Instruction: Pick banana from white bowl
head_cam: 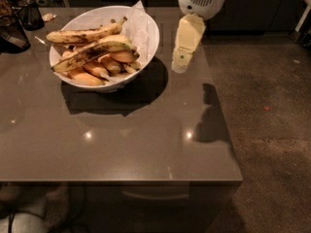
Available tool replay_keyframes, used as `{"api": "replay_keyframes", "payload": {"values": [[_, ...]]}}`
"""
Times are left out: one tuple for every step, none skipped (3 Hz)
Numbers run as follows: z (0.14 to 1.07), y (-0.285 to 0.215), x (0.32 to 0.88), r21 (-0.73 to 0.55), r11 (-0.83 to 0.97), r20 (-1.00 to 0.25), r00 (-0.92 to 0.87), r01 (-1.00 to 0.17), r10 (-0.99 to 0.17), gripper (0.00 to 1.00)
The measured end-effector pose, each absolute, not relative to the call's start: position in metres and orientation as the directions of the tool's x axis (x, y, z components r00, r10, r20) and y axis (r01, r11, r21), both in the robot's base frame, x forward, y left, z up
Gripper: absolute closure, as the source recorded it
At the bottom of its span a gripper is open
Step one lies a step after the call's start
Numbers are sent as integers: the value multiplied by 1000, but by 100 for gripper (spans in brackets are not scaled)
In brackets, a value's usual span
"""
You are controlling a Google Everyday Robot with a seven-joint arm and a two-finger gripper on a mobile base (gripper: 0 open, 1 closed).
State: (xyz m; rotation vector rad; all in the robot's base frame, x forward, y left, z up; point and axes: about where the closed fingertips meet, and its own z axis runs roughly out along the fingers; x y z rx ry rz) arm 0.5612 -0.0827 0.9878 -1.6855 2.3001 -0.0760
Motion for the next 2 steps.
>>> {"api": "replay_keyframes", "payload": {"values": [[989, -78, 566, -225, 314, -215, -268, -922, -939, 0], [987, -58, 559, -222, 256, -225, -206, -941, -952, 0]]}}
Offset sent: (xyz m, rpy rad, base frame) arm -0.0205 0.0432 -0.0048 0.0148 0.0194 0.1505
